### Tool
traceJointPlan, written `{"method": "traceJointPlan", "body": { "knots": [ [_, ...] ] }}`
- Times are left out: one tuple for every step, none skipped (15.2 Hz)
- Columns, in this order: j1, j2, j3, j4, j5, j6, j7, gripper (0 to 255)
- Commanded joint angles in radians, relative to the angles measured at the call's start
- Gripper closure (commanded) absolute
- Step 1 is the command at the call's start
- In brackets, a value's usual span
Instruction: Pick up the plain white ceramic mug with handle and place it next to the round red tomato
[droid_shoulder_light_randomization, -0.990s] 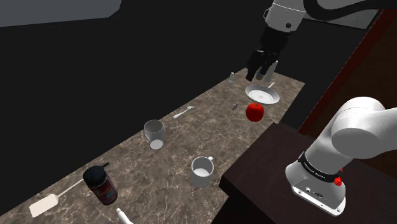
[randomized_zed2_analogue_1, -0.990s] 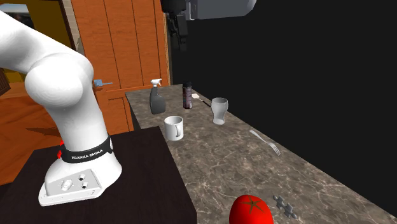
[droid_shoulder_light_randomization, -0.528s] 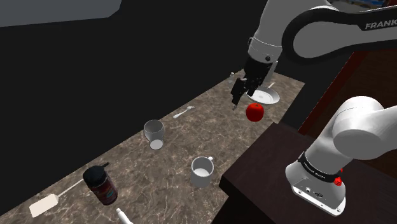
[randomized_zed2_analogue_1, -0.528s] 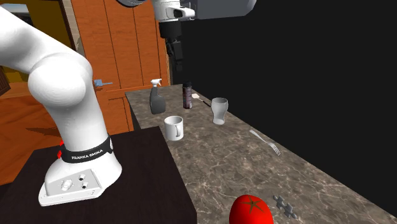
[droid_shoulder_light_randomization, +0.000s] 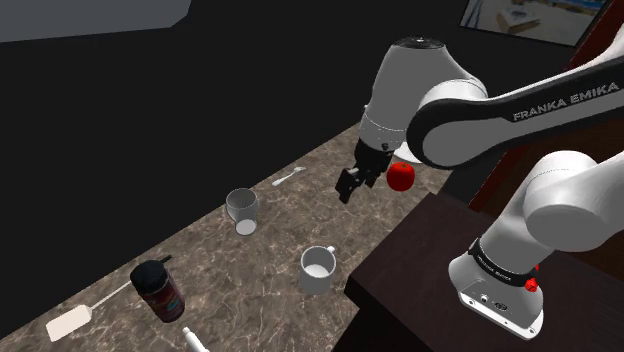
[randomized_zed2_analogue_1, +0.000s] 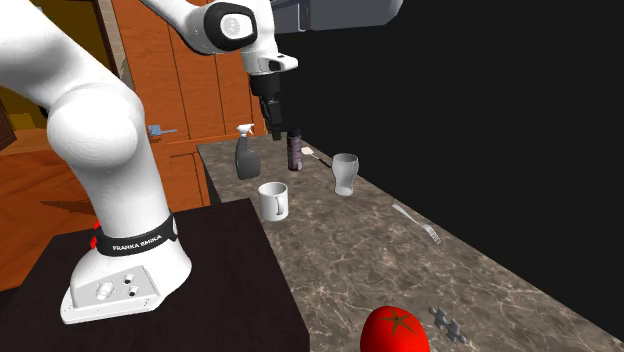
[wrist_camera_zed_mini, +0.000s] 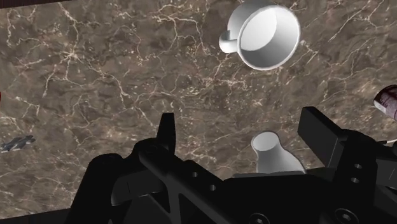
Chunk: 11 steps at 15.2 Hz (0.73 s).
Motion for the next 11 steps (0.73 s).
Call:
{"method": "traceJointPlan", "body": {
  "knots": [
    [-0.006, 0.077, 0.055, -0.004, 0.002, 0.086, 0.046, 0],
    [-0.013, 0.117, 0.083, -0.002, -0.003, 0.125, 0.071, 0],
    [-0.024, 0.159, 0.113, 0.002, -0.012, 0.164, 0.098, 0],
    [-0.037, 0.203, 0.144, 0.007, -0.027, 0.203, 0.129, 0],
    [-0.055, 0.248, 0.177, 0.013, -0.049, 0.241, 0.164, 0],
    [-0.077, 0.295, 0.211, 0.021, -0.079, 0.279, 0.205, 0],
    [-0.105, 0.345, 0.248, 0.03, -0.121, 0.315, 0.253, 0],
    [-0.139, 0.397, 0.288, 0.042, -0.178, 0.35, 0.312, 0],
    [-0.179, 0.454, 0.328, 0.055, -0.257, 0.382, 0.385, 0],
    [-0.223, 0.516, 0.367, 0.071, -0.364, 0.409, 0.478, 0],
    [-0.259, 0.586, 0.391, 0.092, -0.503, 0.427, 0.595, 0]
  ]
}}
